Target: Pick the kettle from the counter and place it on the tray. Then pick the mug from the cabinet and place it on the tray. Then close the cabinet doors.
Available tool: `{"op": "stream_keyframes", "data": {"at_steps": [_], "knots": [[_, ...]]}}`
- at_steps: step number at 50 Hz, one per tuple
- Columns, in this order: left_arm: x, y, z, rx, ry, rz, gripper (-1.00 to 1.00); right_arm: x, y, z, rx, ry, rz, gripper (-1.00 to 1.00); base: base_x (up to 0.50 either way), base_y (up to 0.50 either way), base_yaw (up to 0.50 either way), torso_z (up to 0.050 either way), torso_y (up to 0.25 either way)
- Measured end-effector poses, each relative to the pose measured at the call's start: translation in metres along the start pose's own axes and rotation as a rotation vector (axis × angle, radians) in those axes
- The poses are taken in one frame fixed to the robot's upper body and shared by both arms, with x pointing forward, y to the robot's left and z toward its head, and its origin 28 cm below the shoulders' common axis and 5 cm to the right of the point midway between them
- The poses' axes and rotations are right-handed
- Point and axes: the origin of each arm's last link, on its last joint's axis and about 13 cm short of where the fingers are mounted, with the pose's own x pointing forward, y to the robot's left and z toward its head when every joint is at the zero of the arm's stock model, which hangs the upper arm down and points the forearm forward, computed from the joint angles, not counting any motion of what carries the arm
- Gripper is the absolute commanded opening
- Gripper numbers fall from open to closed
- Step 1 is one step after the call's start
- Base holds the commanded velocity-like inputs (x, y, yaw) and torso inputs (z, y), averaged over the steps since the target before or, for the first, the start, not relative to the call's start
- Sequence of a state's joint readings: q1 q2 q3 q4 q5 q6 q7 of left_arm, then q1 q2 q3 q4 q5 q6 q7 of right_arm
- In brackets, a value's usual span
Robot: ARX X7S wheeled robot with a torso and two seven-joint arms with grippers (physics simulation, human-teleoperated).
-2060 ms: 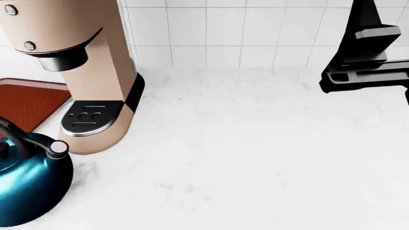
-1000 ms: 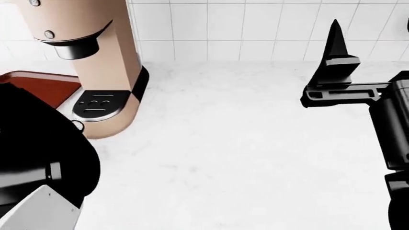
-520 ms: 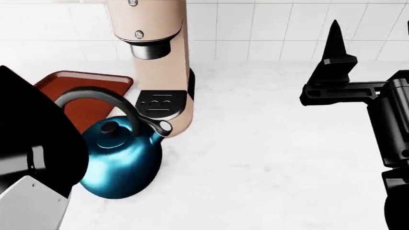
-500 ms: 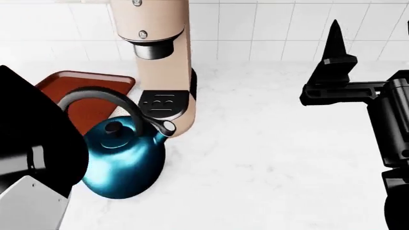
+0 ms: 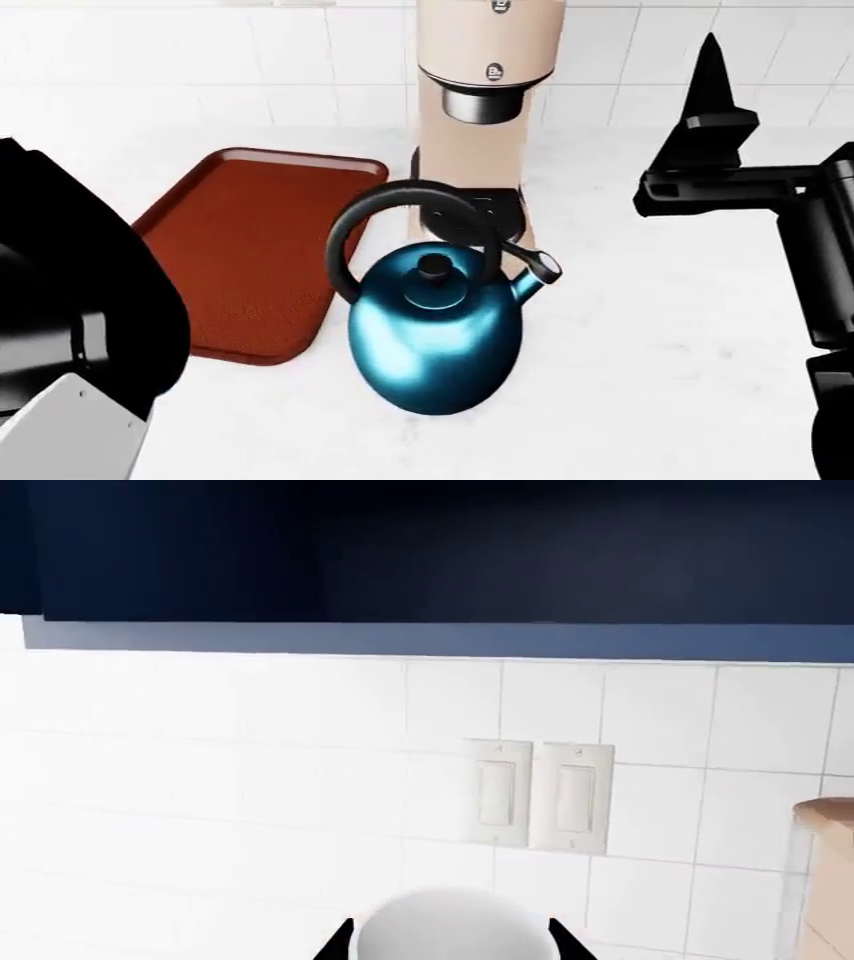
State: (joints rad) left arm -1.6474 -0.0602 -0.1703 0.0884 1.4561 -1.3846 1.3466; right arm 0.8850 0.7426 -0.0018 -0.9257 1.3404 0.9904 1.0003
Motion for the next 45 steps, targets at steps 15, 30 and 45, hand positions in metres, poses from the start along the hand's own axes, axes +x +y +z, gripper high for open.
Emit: {"op": "stream_keyframes", "data": {"at_steps": [15,30,45], "knots": [[0.001,-0.003,-0.006,0.01,0.016,-0.011,-1.0,0.0,-0.001,0.003,0.0,-0.007,-0.005,1.0,0.0,0.5,0.0,0.0,0.0],[0.019,-0.02,-0.021,0.03,0.035,-0.066,-1.0,0.0,-0.005,0.02,0.011,-0.04,-0.014,1.0,0.0,0.03,0.0,0.0,0.0],[0.087,-0.07,-0.059,0.102,0.128,-0.14,-1.0,-0.002,-0.011,0.028,0.017,-0.061,-0.031,1.0,0.0,0.0,0.0,0.0,0.0]]}}
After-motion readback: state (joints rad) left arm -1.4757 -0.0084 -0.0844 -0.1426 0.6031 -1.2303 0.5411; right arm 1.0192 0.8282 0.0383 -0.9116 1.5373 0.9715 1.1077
